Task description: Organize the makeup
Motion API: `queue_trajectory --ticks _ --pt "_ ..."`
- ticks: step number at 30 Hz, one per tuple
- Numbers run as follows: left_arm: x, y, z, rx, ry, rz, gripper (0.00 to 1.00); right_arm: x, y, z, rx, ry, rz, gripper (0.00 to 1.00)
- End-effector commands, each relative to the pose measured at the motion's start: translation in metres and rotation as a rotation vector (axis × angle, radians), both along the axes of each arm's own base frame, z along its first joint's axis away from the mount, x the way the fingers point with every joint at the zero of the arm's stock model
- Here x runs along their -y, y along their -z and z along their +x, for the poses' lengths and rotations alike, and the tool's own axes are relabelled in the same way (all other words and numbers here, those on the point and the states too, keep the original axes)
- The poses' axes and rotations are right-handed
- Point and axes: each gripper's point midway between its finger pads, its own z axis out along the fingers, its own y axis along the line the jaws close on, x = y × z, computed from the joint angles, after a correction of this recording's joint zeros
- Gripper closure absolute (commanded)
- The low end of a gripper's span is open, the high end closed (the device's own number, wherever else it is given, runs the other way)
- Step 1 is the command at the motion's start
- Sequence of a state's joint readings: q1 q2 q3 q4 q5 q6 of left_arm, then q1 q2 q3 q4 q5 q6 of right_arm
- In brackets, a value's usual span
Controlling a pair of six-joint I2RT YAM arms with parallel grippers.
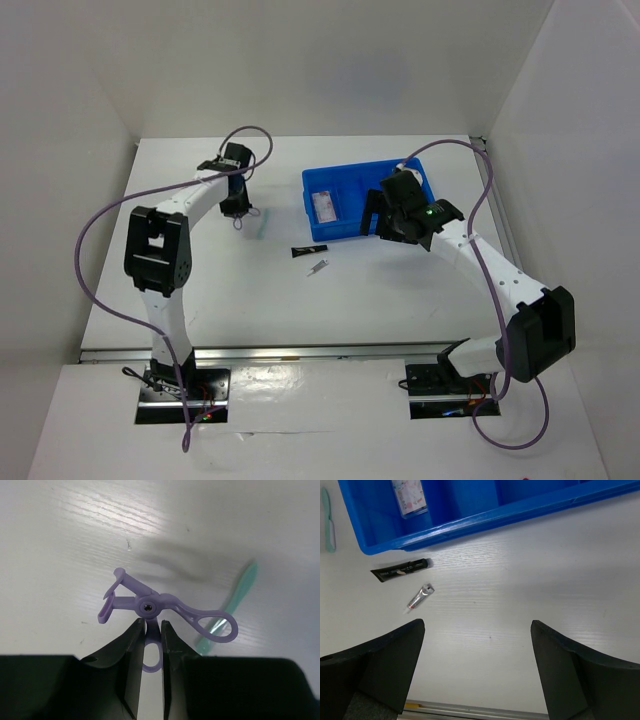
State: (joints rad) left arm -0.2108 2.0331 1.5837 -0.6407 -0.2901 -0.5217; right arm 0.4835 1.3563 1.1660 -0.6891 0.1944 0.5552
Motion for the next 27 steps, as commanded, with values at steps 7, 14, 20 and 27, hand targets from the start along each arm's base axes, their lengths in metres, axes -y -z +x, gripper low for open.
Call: queue_trajectory --ticks 7,14,20,27 --pt "0.107 -0.128 0.017 0.255 0.314 -0.166 0.80 0.009 -0.016 0.008 0.060 0.055 -0.010 0.06" --pt "0.222 -0.149 0.027 0.298 0.535 -0.242 0.80 0.035 -0.044 -0.003 0.157 0.200 0.012 0.06" --pt "0.279 -0.133 0.036 0.333 0.657 -0.243 0.79 0.061 -0.081 -0.033 0.311 0.340 0.149 0.06" --pt "0.302 -0.119 0.047 0.364 0.734 -0.297 0.76 0.085 -0.094 -0.051 0.357 0.420 0.144 0.06"
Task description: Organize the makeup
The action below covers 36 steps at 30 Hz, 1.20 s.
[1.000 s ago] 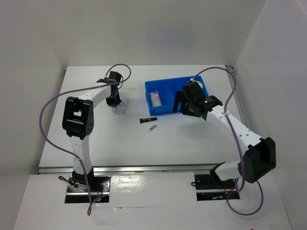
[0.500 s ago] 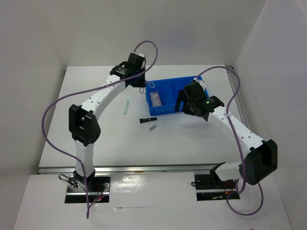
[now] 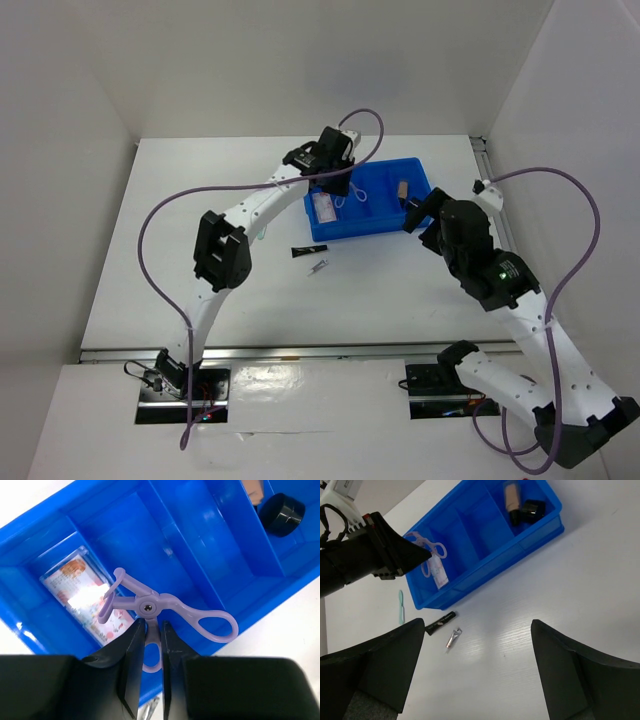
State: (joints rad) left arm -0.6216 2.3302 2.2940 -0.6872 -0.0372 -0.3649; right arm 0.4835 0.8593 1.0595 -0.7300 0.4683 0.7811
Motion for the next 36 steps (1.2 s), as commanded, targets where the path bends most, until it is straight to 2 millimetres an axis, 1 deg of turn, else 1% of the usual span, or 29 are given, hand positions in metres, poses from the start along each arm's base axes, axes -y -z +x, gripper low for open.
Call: queue_trajectory --ticks 1,2,3,5,7,8,9,10,11,12,13,14,15,16,17,18,21,22,23,24,26,27,28,30,31,32,33,35,36 --pt "0.017 -0.020 0.017 0.087 0.068 -0.071 0.75 0.014 0.012 -0.004 -0.044 0.073 -0.027 0.06" --pt "0.020 -0.016 0.018 0.084 0.075 -0.076 0.75 0.014 0.012 -0.004 -0.044 0.073 -0.027 0.06" --pt "0.026 -0.019 0.014 0.087 0.092 -0.088 0.73 0.014 0.016 -0.004 -0.062 0.073 -0.037 0.06" --pt "0.031 -0.008 0.018 0.080 0.099 -0.090 0.71 0.012 0.017 -0.004 -0.064 0.065 -0.033 0.06" --pt "0.035 -0.008 0.023 0.093 0.100 -0.099 0.68 0.009 0.020 -0.004 -0.076 0.054 -0.030 0.06" --pt "0.036 -0.003 0.025 0.092 0.100 -0.098 0.68 0.009 0.020 -0.004 -0.076 0.054 -0.030 0.06" --pt "0.038 -0.005 0.027 0.101 0.100 -0.104 0.67 0.008 0.020 -0.004 -0.078 0.046 -0.026 0.06" --pt "0.038 0.003 0.027 0.090 0.100 -0.097 0.65 0.008 0.020 -0.004 -0.079 0.046 -0.026 0.06" --pt "0.040 0.000 0.029 0.097 0.093 -0.111 0.61 0.008 0.021 -0.005 -0.086 0.046 -0.030 0.06" --pt "0.040 0.006 0.030 0.089 0.093 -0.106 0.54 0.008 0.021 -0.005 -0.087 0.046 -0.030 0.06" --pt "0.041 0.004 0.031 0.097 0.093 -0.111 0.49 0.009 0.023 -0.007 -0.095 0.046 -0.035 0.06" --pt "0.041 0.004 0.031 0.097 0.093 -0.111 0.43 0.011 0.023 -0.006 -0.094 0.060 -0.026 0.06" --pt "0.041 0.004 0.031 0.097 0.093 -0.111 0.34 0.011 0.023 -0.006 -0.094 0.060 -0.026 0.06" --pt "0.041 0.004 0.031 0.097 0.093 -0.111 0.30 0.012 0.025 -0.007 -0.102 0.060 -0.031 0.06" --pt "0.042 -0.004 0.032 0.113 0.093 -0.122 0.30 0.012 0.025 -0.007 -0.102 0.060 -0.031 0.06" --pt "0.042 -0.004 0.032 0.114 0.093 -0.122 0.28 0.012 0.025 -0.007 -0.102 0.060 -0.031 0.06" --pt "0.039 -0.031 0.028 0.150 0.094 -0.145 0.28 0.010 0.025 -0.008 -0.105 0.053 -0.026 0.06" --pt "0.037 -0.033 0.025 0.146 0.094 -0.143 0.30 0.010 0.025 -0.008 -0.105 0.053 -0.026 0.06" --pt "0.033 -0.050 0.023 0.169 0.087 -0.151 0.33 0.007 0.026 -0.005 -0.107 0.045 -0.022 0.06" --pt "0.032 -0.057 0.021 0.177 0.087 -0.156 0.36 0.007 0.026 -0.005 -0.107 0.045 -0.022 0.06" --pt "0.024 -0.068 0.020 0.205 0.070 -0.144 0.47 0.004 0.027 -0.003 -0.111 0.037 -0.018 0.06" --pt "0.019 -0.089 0.016 0.236 0.059 -0.155 0.64 0.002 0.026 -0.002 -0.104 0.024 -0.018 0.06" --pt "0.009 -0.087 0.014 0.230 0.029 -0.123 0.71 0.002 0.032 -0.001 -0.121 0.024 -0.027 0.06" --pt "-0.013 -0.097 0.017 0.238 -0.031 -0.112 0.84 -0.001 0.033 0.001 -0.124 0.015 -0.022 0.06" --pt "-0.028 -0.103 0.012 0.235 -0.073 -0.109 0.92 -0.001 0.033 0.001 -0.125 0.010 -0.030 0.06" --pt "-0.046 -0.102 0.014 0.226 -0.105 -0.092 0.94 -0.002 0.034 0.003 -0.126 0.010 -0.031 0.06" --pt "-0.055 -0.103 0.013 0.218 -0.124 -0.095 0.96 -0.005 0.033 0.004 -0.121 0.001 -0.021 0.06" --pt "-0.075 -0.097 0.009 0.194 -0.165 -0.077 0.97 -0.006 0.035 0.005 -0.122 -0.011 -0.024 0.06" --pt "-0.087 -0.088 0.012 0.168 -0.180 -0.066 0.97 -0.008 0.035 0.008 -0.117 -0.011 -0.021 0.06"
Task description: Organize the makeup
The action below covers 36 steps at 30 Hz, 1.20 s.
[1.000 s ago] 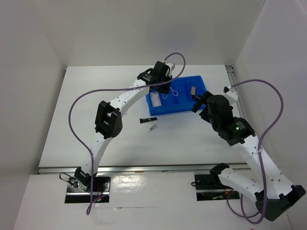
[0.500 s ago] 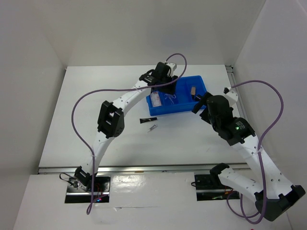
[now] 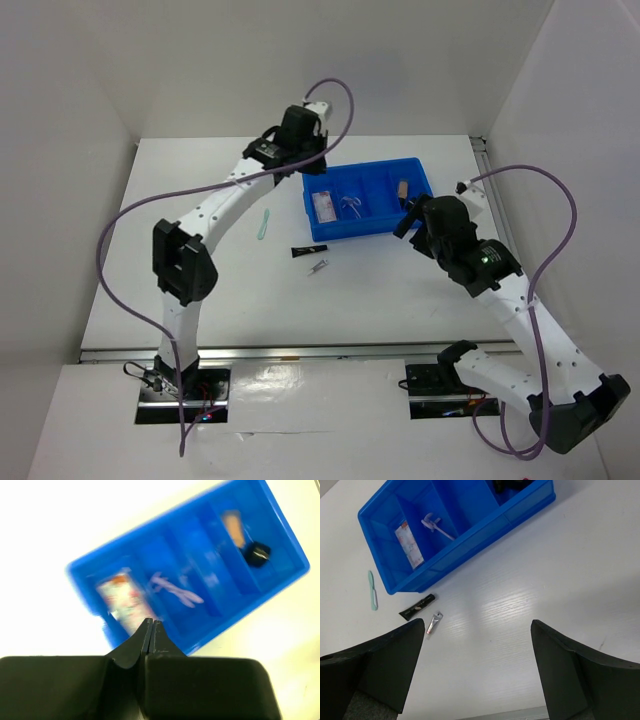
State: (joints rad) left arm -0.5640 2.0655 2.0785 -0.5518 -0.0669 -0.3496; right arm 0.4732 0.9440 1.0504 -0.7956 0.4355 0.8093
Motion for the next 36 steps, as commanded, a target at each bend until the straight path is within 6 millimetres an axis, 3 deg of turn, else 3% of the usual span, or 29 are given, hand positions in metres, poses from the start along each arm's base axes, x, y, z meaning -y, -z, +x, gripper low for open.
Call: queue_trajectory --ticks 1,3,4,5,6,7,11,12,13,14,16,17,18,19,25,29,36 --pt "-0.044 -0.004 0.006 -0.025 -0.111 -0.011 1.00 -0.006 0.000 0.008 0.028 -0.026 0.010 0.06" --pt "-0.039 -0.005 0.003 -0.053 -0.079 -0.058 1.00 -0.015 0.003 0.014 0.030 -0.070 0.009 0.06" --pt "-0.036 0.004 0.001 -0.083 -0.074 -0.063 1.00 -0.020 0.004 0.018 0.032 -0.096 0.009 0.09" --pt "-0.030 -0.007 0.001 -0.078 -0.064 -0.101 1.00 -0.026 0.006 0.022 0.031 -0.150 -0.023 0.14" --pt "-0.030 0.002 0.000 -0.109 -0.072 -0.094 1.00 -0.039 0.004 0.034 0.031 -0.197 -0.018 0.18" --pt "-0.032 -0.001 0.000 -0.109 -0.087 -0.097 1.00 -0.046 0.005 0.041 0.024 -0.230 -0.026 0.38" --pt "-0.071 0.022 0.004 -0.187 -0.222 -0.079 1.00 -0.069 0.024 0.080 -0.052 -0.353 -0.144 0.81" --pt "-0.081 0.032 -0.003 -0.233 -0.237 -0.078 1.00 -0.075 0.016 0.092 -0.040 -0.359 -0.149 0.86" --pt "-0.099 0.037 0.001 -0.254 -0.273 -0.088 1.00 -0.081 0.031 0.107 -0.063 -0.366 -0.172 0.89" --pt "-0.108 0.045 -0.008 -0.289 -0.273 -0.092 1.00 -0.083 0.033 0.117 -0.061 -0.386 -0.183 0.94" --pt "-0.127 0.050 -0.012 -0.302 -0.304 -0.097 1.00 -0.096 0.035 0.142 -0.042 -0.418 -0.167 0.96" --pt "-0.129 0.049 -0.016 -0.298 -0.303 -0.099 1.00 -0.092 0.036 0.152 -0.042 -0.412 -0.165 0.96" --pt "-0.137 0.051 -0.025 -0.303 -0.316 -0.099 1.00 -0.101 0.028 0.163 -0.016 -0.429 -0.145 0.96" --pt "-0.138 0.050 -0.027 -0.296 -0.315 -0.102 1.00 -0.102 0.045 0.174 -0.053 -0.436 -0.152 0.96" --pt "-0.150 0.054 -0.037 -0.309 -0.330 -0.067 1.00 -0.110 0.079 0.217 -0.109 -0.447 -0.124 0.96" --pt "-0.152 0.055 -0.041 -0.313 -0.319 -0.049 1.00 -0.113 0.094 0.231 -0.124 -0.447 -0.119 0.96" --pt "-0.157 0.059 -0.041 -0.311 -0.330 -0.026 1.00 -0.112 0.114 0.224 -0.165 -0.456 -0.118 0.96"
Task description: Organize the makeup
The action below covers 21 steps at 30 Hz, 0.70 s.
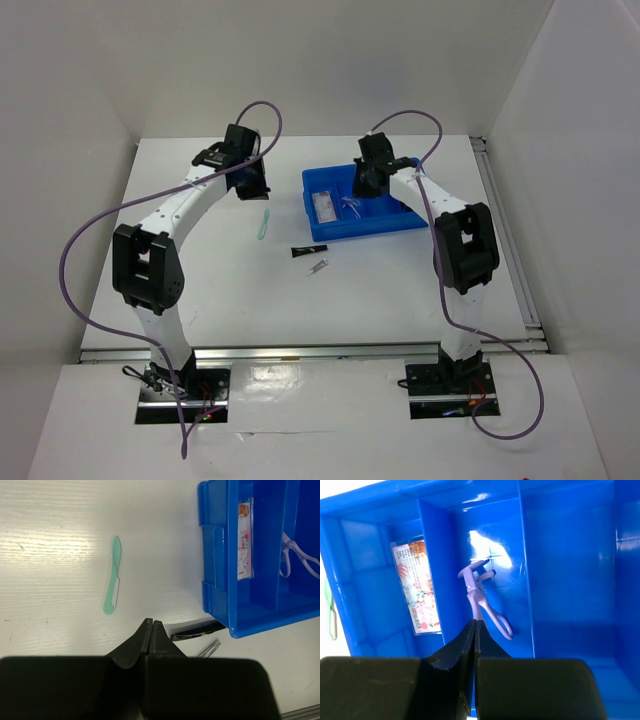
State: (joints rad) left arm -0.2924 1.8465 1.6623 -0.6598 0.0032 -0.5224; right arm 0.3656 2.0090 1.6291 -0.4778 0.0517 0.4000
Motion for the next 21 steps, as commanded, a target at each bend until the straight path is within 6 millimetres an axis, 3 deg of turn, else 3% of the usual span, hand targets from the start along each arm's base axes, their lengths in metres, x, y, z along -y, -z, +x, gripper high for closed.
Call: queue_trajectory --ticks 1,12,18,21 --pt "-0.004 -0.008 0.000 0.029 0.008 0.015 1.00 -0.003 -0.014 0.008 0.051 -0.013 0.020 0.96" --pt "-0.003 -0.001 -0.002 0.010 0.014 0.013 1.00 0.001 -0.012 0.007 0.047 -0.008 -0.002 0.96" --pt "-0.003 0.004 -0.003 -0.008 0.014 0.018 1.00 0.009 0.007 -0.004 0.000 0.014 -0.030 0.96" --pt "-0.002 0.004 -0.004 -0.010 0.020 0.011 1.00 0.011 0.007 -0.003 0.002 0.020 -0.037 0.96"
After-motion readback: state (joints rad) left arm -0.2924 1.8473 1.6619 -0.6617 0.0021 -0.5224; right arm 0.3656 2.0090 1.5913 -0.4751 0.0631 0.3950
